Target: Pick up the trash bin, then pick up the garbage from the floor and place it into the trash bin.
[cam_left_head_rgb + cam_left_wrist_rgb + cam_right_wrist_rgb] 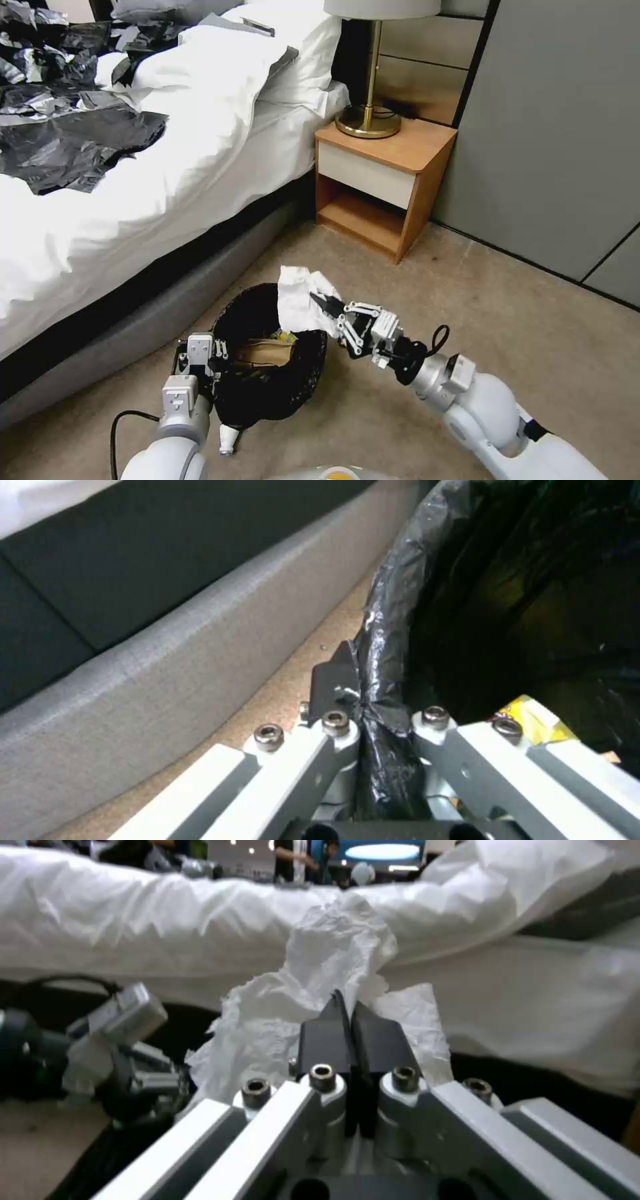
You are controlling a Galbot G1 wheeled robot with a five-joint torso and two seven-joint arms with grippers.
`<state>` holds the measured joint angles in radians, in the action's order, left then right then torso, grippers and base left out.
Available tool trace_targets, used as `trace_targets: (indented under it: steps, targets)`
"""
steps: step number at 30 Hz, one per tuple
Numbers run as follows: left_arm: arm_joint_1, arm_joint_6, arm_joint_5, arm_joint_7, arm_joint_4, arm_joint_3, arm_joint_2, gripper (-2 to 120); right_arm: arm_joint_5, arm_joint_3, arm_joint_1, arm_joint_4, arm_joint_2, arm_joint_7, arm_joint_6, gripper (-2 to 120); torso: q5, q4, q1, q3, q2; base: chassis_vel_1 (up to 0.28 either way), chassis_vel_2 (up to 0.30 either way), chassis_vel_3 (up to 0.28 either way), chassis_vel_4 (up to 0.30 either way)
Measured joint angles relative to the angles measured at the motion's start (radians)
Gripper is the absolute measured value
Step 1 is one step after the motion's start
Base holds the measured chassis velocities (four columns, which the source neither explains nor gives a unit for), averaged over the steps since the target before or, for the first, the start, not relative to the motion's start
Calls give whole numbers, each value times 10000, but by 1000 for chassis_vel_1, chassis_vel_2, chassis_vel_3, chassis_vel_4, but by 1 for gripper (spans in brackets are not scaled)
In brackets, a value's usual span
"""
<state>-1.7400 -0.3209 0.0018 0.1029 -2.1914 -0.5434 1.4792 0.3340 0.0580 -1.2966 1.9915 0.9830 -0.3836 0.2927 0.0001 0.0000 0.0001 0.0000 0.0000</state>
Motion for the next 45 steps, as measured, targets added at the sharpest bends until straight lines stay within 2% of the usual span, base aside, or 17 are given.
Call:
trace_targets:
  steps: [14, 24, 27, 29, 31, 32, 36, 37, 38, 40, 41, 43, 45]
  targets:
    - [-178, 41, 137, -8, -161, 119, 62, 1, -513, -1605, 1122, -1884, 528, 512, -228, 0, -3, 1, -1, 0, -1, 0, 0, 0, 0]
    - [-108, 44, 139, -10, -159, 133, 82, 1, -713, -2398, 1637, -2561, 903, 819, -418, 1, -2, 0, 0, 0, 0, 0, 0, 0, 0]
    - [-36, 41, 118, -10, -101, 123, 80, 1, -732, -2510, 1763, -2641, 935, 868, -483, 17, -2, 0, 0, 0, 0, 0, 0, 0, 0]
    - [-22, 40, 115, -10, -87, 123, 80, 1, -732, -2524, 1788, -2650, 934, 872, -491, 21, -2, 0, 0, 0, 0, 0, 0, 0, 0]
    - [37, 30, 103, -10, -27, 125, 80, 1, -719, -2568, 1861, -2666, 918, 882, -518, 32, -2, 0, 0, 0, -1, 0, 0, 0, 0]
    - [37, 30, 103, -10, -27, 125, 80, 1, -719, -2568, 1861, -2666, 918, 882, -518, 32, -2, 0, 0, 0, -1, 0, 0, 0, 0]
    - [101, 15, 73, -10, 25, 117, 82, 1, -680, -2606, 1900, -2676, 868, 906, -530, 50, -1, 0, 0, 0, -1, 0, 0, 0, 0]
    - [101, 15, 73, -10, 25, 117, 82, 1, -680, -2606, 1900, -2676, 868, 906, -530, 50, -1, 0, 0, 0, -1, 0, 0, 0, 0]
    - [104, 12, 57, -10, 35, 104, 80, 1, -670, -2615, 1901, -2679, 838, 907, -530, 57, -2, 0, 0, 0, 0, 0, 0, 0, 0]
    - [104, 11, 46, -9, 43, 86, 78, 1, -667, -2628, 1901, -2681, 808, 910, -531, 60, -1, 0, 0, 0, 0, 0, 0, 0, 0]
    - [107, 10, 38, -9, 46, 72, 75, 1, -667, -2640, 1904, -2681, 781, 916, -530, 68, -1, 0, 0, 0, 0, 0, 0, 0, 0]
    - [110, 10, 33, -9, 46, 68, 75, 1, -664, -2650, 1909, -2682, 760, 923, -531, 72, -2, 0, 0, 0, 0, 0, 0, 0, 0]
    - [119, 10, 24, -9, 55, 66, 75, 1, -658, -2656, 1917, -2679, 730, 941, -532, 83, -1, 0, 0, 0, 0, 0, 0, 0, 0]
